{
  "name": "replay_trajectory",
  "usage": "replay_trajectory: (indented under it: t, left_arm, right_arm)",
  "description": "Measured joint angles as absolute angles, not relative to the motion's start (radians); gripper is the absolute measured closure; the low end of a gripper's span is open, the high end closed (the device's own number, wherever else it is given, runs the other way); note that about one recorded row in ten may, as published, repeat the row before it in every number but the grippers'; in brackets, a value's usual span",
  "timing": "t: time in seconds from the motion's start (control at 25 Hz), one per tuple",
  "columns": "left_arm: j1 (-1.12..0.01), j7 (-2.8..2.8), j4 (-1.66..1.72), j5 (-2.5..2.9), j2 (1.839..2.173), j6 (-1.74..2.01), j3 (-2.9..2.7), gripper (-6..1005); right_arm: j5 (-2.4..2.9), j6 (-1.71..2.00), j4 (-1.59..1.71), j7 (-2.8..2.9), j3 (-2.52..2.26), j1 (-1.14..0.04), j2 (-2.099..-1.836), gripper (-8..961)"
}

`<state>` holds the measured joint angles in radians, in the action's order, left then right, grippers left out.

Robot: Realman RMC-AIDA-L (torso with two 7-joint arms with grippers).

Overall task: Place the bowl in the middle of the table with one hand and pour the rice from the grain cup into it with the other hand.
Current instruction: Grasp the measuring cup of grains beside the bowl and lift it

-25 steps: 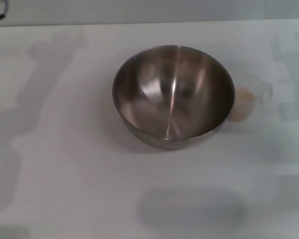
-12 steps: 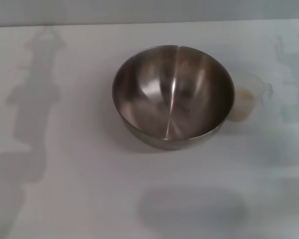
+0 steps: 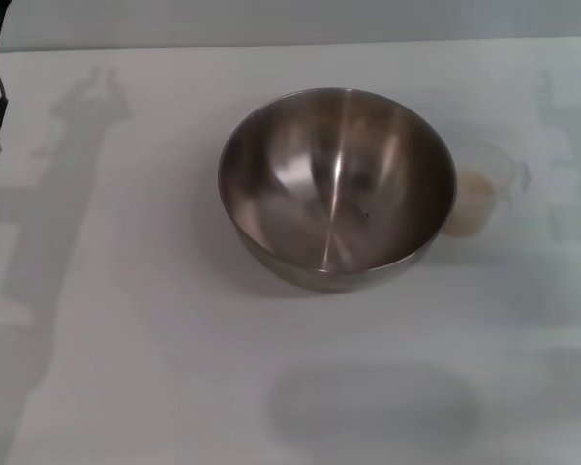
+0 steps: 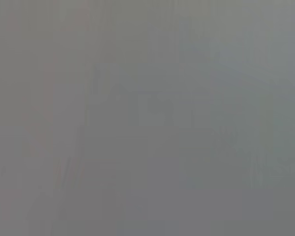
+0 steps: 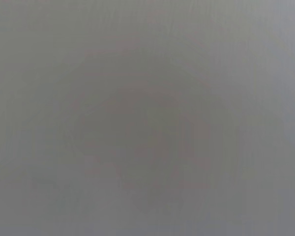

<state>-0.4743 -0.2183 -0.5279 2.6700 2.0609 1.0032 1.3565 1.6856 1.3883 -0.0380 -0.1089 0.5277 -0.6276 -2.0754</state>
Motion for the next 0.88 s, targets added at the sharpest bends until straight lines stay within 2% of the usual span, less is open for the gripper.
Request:
replay_trajectory:
  t: [0.2,0.44,0.68,0.88]
  left_arm:
    - [-0.444,-0.228,-0.519,2.668,2.064,1.041,1.356,758]
    - [-0.446,-0.21,-0.468,2.665,2.068,1.111,1.357,520]
    - [-0.484,-0.207,-0.396,2.667,2.07,1.107,1.353,381]
    - [-0.493,-0.206,-0.38,2.67,2.071,1.106,1.348,244]
  right_arm:
    - [1.687,1.39,-0.043,-0.064,0.524,-0.619,-2.075,403]
    - [1.702,1.426,-0.044,0.111,0.501,-0.579,-2.075,403]
    - [1.738,1.434,-0.046,0.149,0.388,-0.512,-2.073,403]
    - [1.74,1.466,-0.089,0.132,0.383,-0.432,-2.082,404]
